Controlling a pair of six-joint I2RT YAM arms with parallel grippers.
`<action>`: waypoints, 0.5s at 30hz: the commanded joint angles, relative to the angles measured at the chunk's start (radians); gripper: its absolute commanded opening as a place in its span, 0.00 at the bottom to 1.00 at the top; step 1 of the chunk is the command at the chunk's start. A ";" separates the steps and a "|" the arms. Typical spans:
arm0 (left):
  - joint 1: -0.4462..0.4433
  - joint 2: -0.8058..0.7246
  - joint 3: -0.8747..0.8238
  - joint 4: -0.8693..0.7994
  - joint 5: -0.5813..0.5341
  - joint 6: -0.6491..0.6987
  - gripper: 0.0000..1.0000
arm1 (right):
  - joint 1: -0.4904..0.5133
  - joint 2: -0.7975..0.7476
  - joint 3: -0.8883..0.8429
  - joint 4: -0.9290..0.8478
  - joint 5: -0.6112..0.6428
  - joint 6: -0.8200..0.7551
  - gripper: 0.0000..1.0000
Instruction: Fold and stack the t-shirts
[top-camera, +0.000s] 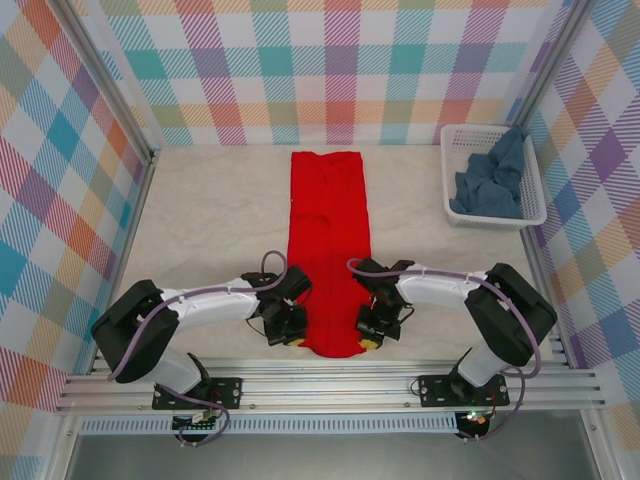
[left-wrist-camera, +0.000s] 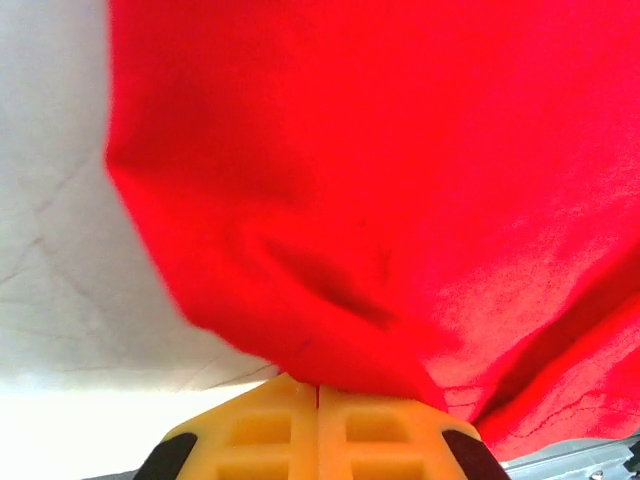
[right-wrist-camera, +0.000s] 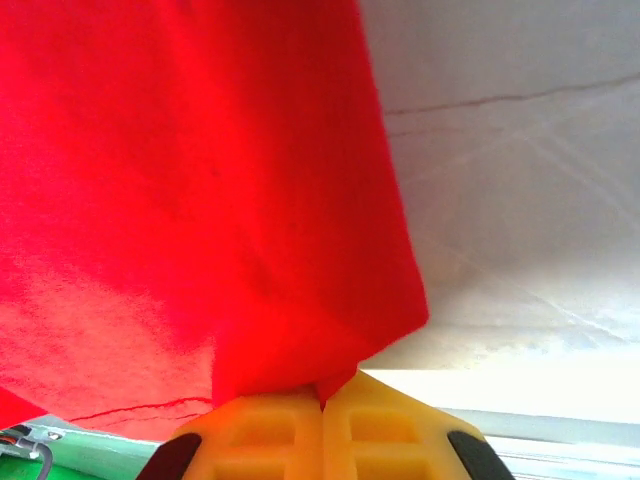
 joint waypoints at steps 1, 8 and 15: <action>-0.011 -0.083 0.026 -0.121 -0.044 0.017 0.00 | 0.006 -0.053 0.038 -0.056 0.030 -0.018 0.00; 0.028 -0.209 0.072 -0.218 -0.085 0.023 0.00 | -0.008 -0.166 0.095 -0.168 0.046 -0.047 0.00; 0.144 -0.161 0.180 -0.152 -0.108 0.038 0.00 | -0.113 -0.137 0.218 -0.197 0.046 -0.099 0.00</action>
